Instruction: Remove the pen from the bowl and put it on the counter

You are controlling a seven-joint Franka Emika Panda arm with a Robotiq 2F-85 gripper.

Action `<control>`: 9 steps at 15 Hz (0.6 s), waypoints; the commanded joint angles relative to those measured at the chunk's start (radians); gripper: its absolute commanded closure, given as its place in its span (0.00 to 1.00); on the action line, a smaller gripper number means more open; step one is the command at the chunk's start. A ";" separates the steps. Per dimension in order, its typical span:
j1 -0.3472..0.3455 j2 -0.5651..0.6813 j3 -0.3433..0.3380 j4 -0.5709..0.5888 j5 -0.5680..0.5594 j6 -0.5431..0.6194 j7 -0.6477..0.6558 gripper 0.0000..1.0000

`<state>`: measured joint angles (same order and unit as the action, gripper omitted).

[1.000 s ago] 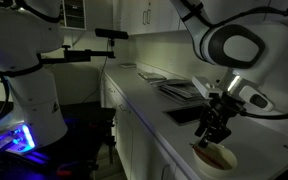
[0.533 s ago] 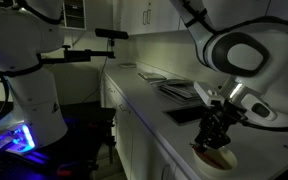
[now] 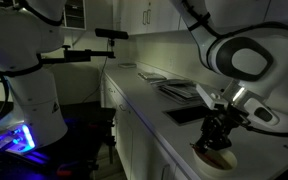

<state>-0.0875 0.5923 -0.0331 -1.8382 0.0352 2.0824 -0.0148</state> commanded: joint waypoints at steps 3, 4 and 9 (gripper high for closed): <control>0.000 0.037 0.001 0.052 0.014 -0.054 0.004 0.73; 0.000 0.042 0.000 0.057 0.014 -0.057 0.005 0.73; 0.000 0.059 -0.001 0.073 0.013 -0.061 0.007 0.88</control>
<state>-0.0873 0.6368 -0.0331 -1.7987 0.0352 2.0674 -0.0141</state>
